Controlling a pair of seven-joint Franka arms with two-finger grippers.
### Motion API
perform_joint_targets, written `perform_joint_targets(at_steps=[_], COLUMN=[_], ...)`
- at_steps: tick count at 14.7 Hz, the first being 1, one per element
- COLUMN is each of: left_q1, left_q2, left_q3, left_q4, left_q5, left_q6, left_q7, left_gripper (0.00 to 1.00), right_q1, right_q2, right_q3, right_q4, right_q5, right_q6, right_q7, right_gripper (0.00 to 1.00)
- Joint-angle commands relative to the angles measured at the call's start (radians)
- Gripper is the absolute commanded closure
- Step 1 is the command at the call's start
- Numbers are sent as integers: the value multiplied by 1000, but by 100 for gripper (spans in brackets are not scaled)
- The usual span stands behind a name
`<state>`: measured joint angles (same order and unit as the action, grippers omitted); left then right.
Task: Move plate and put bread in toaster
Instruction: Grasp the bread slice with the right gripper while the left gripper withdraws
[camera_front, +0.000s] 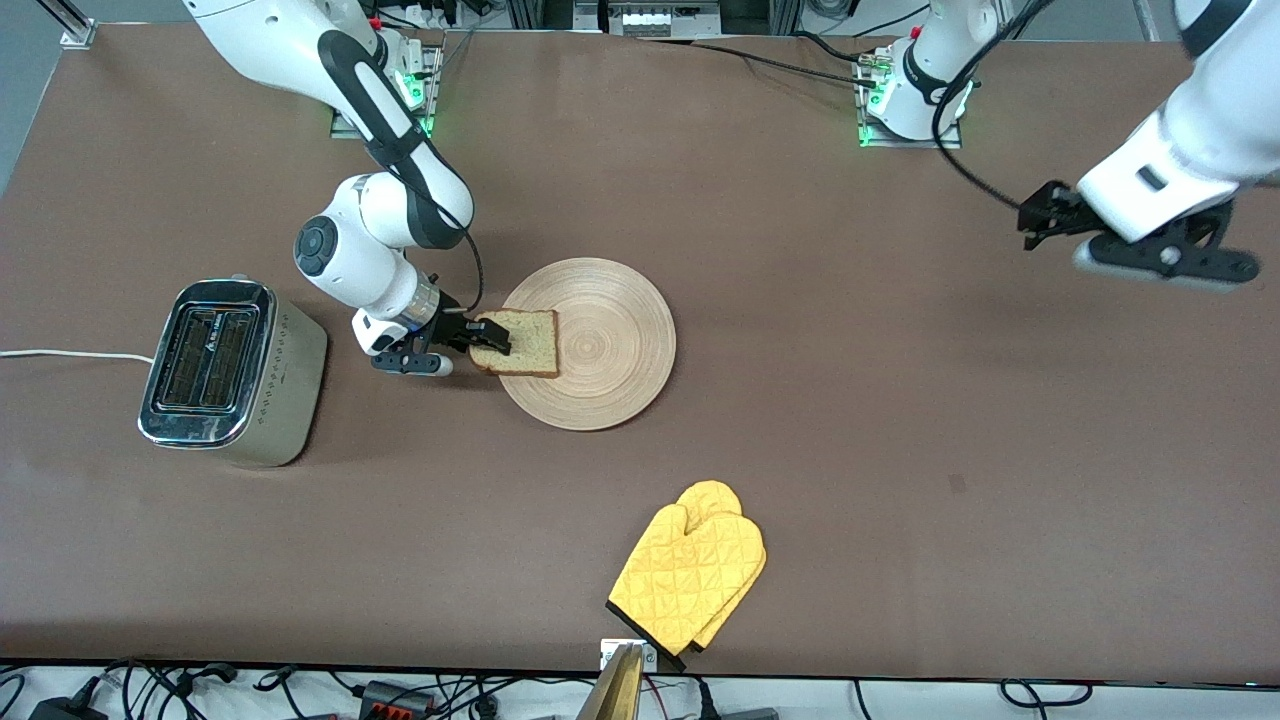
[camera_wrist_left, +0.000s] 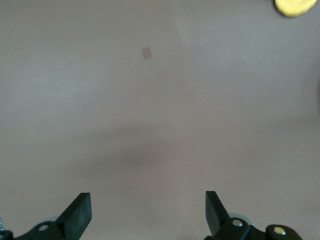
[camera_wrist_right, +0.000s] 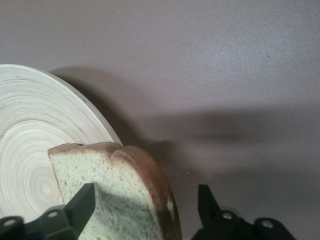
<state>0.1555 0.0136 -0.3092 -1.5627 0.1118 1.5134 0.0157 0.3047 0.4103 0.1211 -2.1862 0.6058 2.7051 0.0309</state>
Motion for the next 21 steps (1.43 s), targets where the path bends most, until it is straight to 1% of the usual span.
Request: perform_joint_targets(at_steps=[1, 2, 4, 8, 10, 11, 12, 13, 14, 15, 16, 17, 18, 19, 20, 21], left_q1=[13, 13, 12, 13, 15, 13, -6, -77, -173, -204, -205, -205, -205, -205, -205, -203], left_q2=[52, 55, 58, 60, 60, 48, 39, 35, 26, 23, 20, 19, 5, -39, -84, -89], left_q3=[-1, 2, -1, -4, 2, 16, 51, 133, 233, 258, 259, 259, 259, 260, 259, 259], left_q4=[70, 70, 70, 69, 67, 52, 32, 30, 24, 24, 24, 23, 3, -52, -121, -131], left_q5=[-12, -15, -23, -46, -53, -88, -112, -118, -116, -106, -104, -104, -100, -98, -90, -90], left_q6=[-24, -24, -24, -13, -9, 13, 25, 30, 31, 33, 31, 31, 37, 68, 117, 122], left_q7=[-69, -94, -137, -135, -135, -137, -134, -131, -131, -129, -129, -129, -129, -129, -126, -116], left_gripper=[0, 0, 0, 0, 0, 0, 0, 0, 0, 0, 0, 0, 0, 0, 0, 0], right_q1=[4, 4, 4, 4, 4, 4, 4, 4, 4, 4, 4, 4, 4, 4, 5, 4], right_q2=[-7, -7, -7, -10, -14, -18, -18, -18, -19, -19, -21, -21, -22, -25, -28, -33], right_q3=[6, 5, 5, 5, 5, 5, 5, 5, 5, 5, 5, 5, 3, 3, 3, 3], right_q4=[-9, -7, -6, 3, 28, 37, 39, 39, 39, 39, 39, 39, 39, 39, 37, 39], right_q5=[31, 31, 31, 31, 31, 31, 31, 31, 31, 31, 31, 31, 31, 31, 31, 31], right_q6=[19, 18, 18, 13, -23, -45, -48, -48, -48, -48, -48, -48, -48, -50, -50, -50], right_q7=[-26, -25, -20, -13, 15, 26, 27, 27, 27, 27, 27, 27, 27, 27, 27, 29], right_gripper=[25, 30, 34, 34, 34, 34, 34, 34, 35, 43, 45, 52, 53, 57, 65, 67])
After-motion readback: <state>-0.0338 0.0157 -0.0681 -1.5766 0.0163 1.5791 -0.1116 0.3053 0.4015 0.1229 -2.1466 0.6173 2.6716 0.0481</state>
